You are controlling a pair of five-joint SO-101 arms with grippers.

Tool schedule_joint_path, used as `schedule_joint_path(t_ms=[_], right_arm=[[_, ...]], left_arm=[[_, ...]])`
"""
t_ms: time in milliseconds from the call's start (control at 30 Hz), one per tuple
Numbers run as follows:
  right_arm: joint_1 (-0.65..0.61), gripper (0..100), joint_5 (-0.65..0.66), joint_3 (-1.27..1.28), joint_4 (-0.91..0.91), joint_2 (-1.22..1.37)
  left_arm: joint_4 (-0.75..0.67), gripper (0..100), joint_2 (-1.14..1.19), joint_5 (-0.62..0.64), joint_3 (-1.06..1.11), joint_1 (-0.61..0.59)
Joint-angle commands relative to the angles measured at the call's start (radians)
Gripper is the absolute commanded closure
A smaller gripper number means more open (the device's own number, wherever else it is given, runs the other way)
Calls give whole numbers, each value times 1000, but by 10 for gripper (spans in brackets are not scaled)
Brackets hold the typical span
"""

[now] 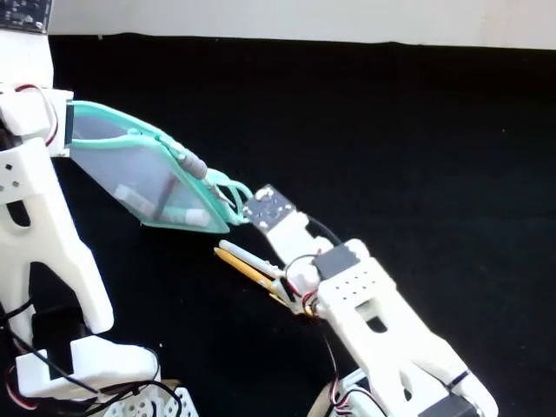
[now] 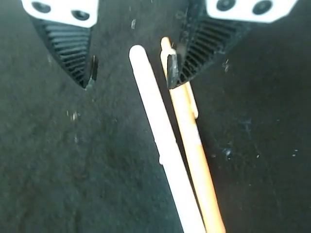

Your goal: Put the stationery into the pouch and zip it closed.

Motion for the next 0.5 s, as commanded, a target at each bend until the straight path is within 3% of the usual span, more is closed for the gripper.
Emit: schedule_joint_path(t_ms=[0,467], right_arm=[[-10,761,55,41,-130,16],[-12,761,172,42,-410,274]], left_arm=[[-3,993,5,6,2,-18],[2,993,5,6,2,-22]])
